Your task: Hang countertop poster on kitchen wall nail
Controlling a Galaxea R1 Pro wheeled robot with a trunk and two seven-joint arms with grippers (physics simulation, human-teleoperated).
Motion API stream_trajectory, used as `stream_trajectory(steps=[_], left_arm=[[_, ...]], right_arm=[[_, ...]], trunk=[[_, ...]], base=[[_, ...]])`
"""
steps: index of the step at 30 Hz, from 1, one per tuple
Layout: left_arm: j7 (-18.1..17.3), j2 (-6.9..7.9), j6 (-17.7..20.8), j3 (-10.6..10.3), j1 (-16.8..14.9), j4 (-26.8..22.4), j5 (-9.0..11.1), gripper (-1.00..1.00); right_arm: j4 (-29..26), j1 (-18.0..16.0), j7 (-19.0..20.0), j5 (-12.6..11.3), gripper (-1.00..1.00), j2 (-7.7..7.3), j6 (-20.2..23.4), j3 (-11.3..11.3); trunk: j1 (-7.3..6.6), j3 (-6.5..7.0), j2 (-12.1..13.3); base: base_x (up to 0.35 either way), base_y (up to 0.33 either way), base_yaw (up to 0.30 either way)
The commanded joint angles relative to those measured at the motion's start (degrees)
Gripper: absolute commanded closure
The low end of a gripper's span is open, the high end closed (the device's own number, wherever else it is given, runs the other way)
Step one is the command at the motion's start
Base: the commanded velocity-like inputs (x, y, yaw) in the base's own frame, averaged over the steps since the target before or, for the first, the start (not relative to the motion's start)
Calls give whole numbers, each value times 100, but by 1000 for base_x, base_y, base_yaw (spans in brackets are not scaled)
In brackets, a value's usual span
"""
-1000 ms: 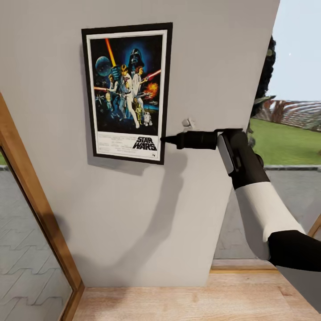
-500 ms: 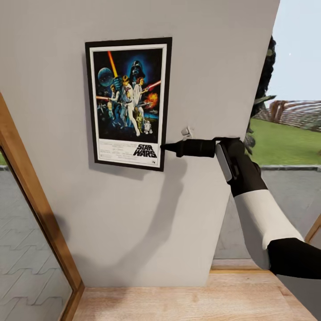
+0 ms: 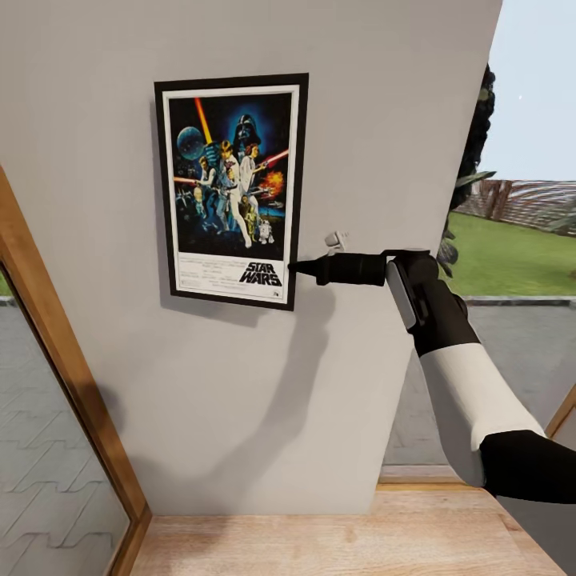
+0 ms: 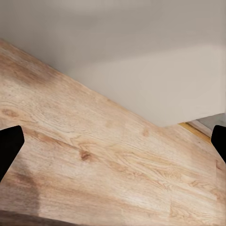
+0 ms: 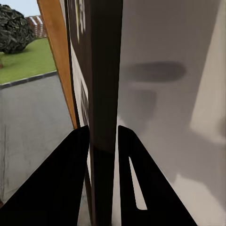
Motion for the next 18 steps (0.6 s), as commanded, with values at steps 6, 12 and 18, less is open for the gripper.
stream_trajectory(steps=[6,12,18], left_arm=[[-6,1,-33,-47,-5,2,33,-100],[-5,2,-33,-48,-5,4,33,-100],[-5,2,-33,-47,-5,4,33,-100]], right_arm=[[1,-6,-13,-59,100,-1,56,2],[1,-6,-13,-59,100,-1,56,2],[1,-6,-13,-59,100,-1,56,2]], trunk=[[4,-14,-14],[4,-14,-14],[4,-14,-14]], base=[[0,0,0],[16,56,0],[47,104,0]])
